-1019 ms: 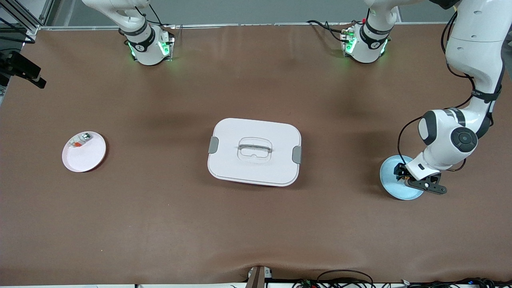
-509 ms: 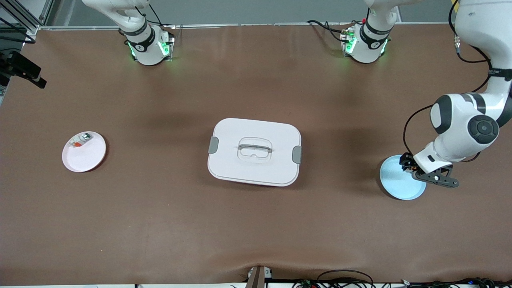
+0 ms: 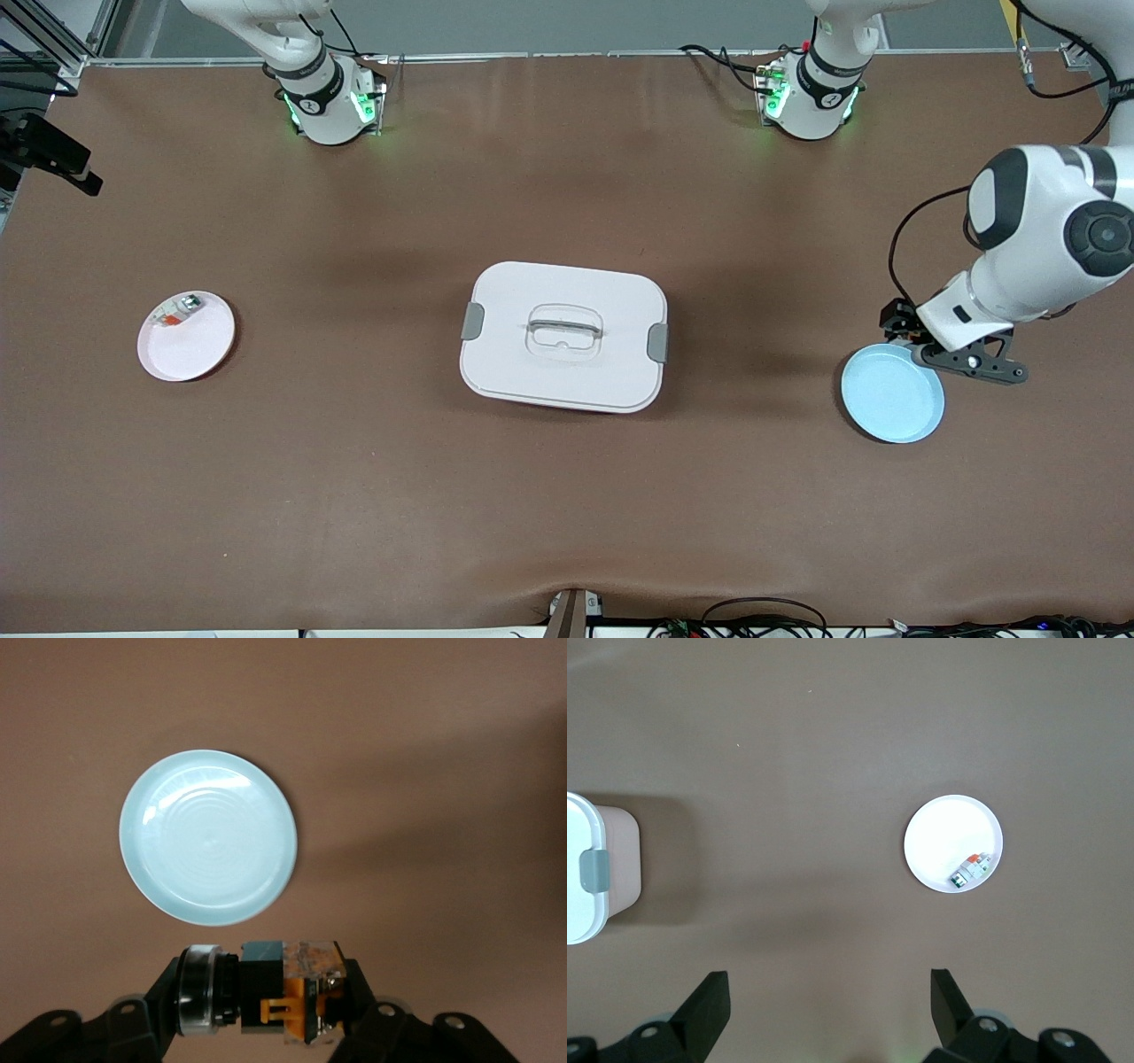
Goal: Transfer orange switch to right arm and place
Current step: 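Lift the switch with the left gripper and carry it over the box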
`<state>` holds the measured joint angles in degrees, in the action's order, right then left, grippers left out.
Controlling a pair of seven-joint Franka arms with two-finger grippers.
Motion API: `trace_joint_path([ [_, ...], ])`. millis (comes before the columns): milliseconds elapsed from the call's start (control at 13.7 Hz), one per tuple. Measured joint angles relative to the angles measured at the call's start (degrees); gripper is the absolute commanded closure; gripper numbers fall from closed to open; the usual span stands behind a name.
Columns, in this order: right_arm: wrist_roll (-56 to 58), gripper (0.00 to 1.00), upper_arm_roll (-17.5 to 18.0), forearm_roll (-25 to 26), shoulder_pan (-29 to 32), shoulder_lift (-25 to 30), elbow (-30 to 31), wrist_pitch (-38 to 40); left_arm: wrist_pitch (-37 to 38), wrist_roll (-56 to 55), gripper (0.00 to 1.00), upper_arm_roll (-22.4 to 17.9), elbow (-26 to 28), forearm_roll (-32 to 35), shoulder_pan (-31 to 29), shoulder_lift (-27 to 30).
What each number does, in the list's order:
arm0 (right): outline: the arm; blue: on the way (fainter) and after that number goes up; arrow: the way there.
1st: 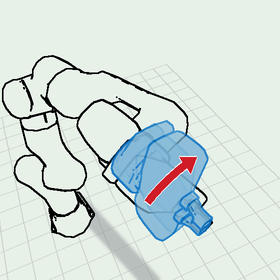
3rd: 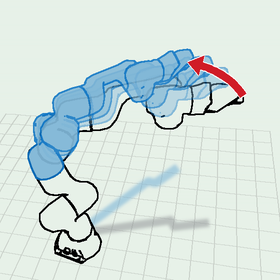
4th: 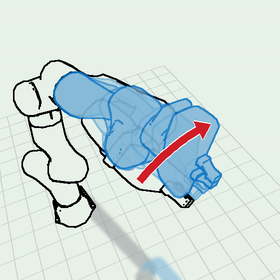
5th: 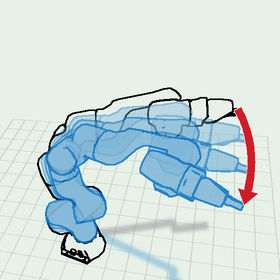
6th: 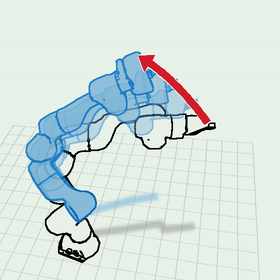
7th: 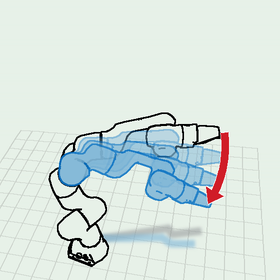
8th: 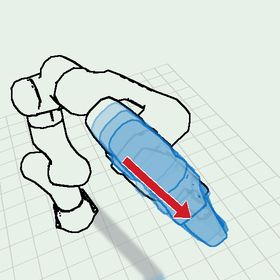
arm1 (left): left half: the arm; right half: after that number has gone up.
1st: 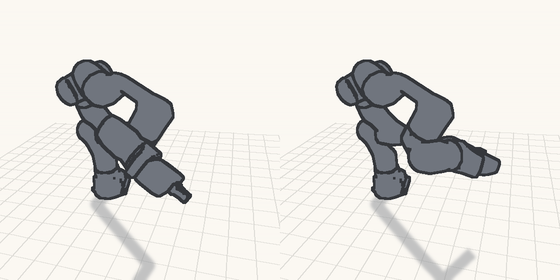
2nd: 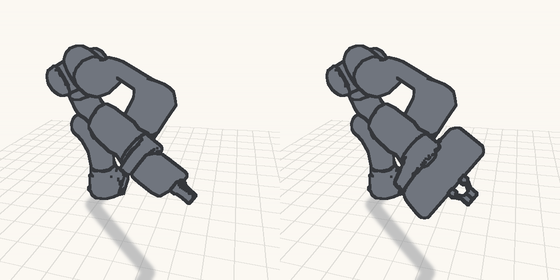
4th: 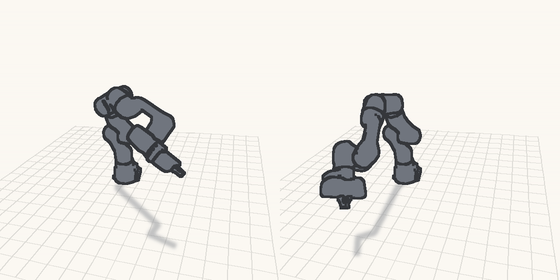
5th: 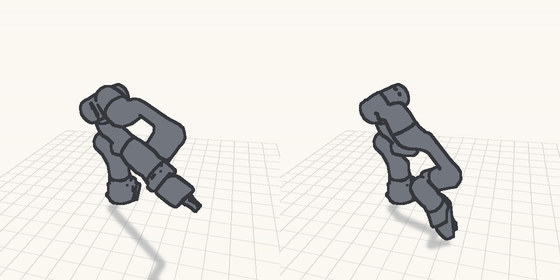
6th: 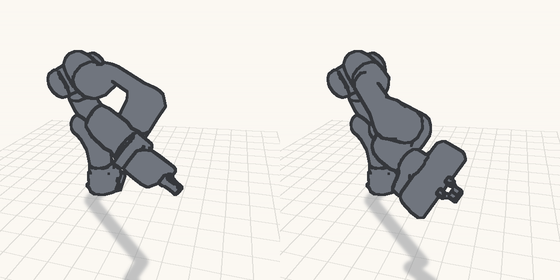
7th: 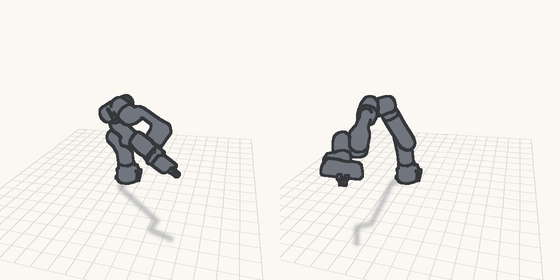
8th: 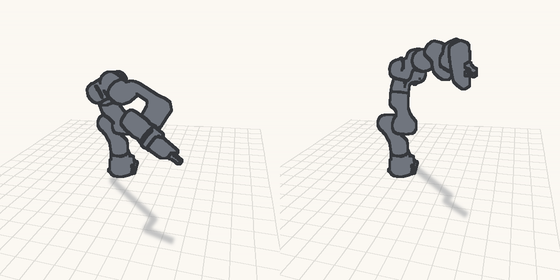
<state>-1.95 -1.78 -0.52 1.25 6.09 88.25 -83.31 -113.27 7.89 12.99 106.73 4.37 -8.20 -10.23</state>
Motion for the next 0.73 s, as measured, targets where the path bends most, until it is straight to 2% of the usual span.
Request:
trace_joint_path([
  [291,0.0,0.0,0.1,0.0,0.0,0.0,0.0,0.0,10.4,-6.7,0.66,5.9,-5.3,-2.4,0.1,2.9],
  [728,0.0,0.0,0.3,0.0,0.0,0.0,0.0,0.0,11.9,-15.2,0.66,14.1,-6.6,-5.3,0.2,4.0],
])
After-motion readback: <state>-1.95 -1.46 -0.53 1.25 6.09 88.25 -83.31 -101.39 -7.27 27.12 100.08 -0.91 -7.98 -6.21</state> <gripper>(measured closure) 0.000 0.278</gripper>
